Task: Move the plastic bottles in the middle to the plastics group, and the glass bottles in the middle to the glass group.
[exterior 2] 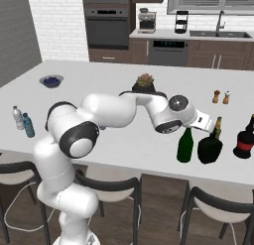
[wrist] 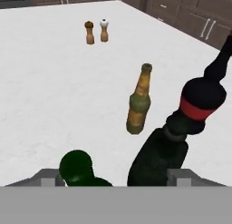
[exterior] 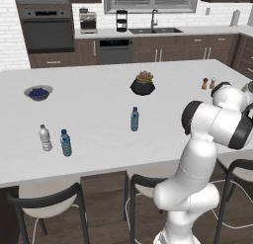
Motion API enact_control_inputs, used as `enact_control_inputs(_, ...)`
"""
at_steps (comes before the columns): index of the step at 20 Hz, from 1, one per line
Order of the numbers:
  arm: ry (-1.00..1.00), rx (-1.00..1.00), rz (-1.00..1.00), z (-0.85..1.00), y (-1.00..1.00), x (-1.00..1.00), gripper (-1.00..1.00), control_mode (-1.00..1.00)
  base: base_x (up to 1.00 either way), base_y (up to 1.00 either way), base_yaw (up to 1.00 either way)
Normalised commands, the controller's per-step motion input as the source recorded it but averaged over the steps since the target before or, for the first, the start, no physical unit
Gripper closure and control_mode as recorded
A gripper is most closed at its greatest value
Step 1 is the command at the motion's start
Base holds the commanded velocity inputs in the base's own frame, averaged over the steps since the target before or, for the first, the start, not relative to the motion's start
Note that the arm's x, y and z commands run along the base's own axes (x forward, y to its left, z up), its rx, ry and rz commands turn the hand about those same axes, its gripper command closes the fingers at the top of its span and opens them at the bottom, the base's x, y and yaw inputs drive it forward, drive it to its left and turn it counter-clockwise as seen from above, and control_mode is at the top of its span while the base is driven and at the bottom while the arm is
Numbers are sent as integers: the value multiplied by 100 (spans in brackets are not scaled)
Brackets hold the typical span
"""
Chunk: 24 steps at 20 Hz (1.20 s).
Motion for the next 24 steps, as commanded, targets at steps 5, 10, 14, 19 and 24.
enact_control_inputs(5, -3, 0, 0, 36, 8, -13, -100, -100, 0, 0, 0)
enact_control_inputs(10, 0, 0, 0, 64, 21, -27, -100, -100, 0, 0, 0)
enact_control_inputs(14, 0, 0, 0, 50, 46, -55, -100, -100, 0, 0, 0)
enact_control_inputs(19, 0, 0, 0, 38, 90, -41, -100, -100, 0, 0, 0)
enact_control_inputs(24, 5, 0, 0, 34, 97, -32, -100, -100, 0, 0, 0)
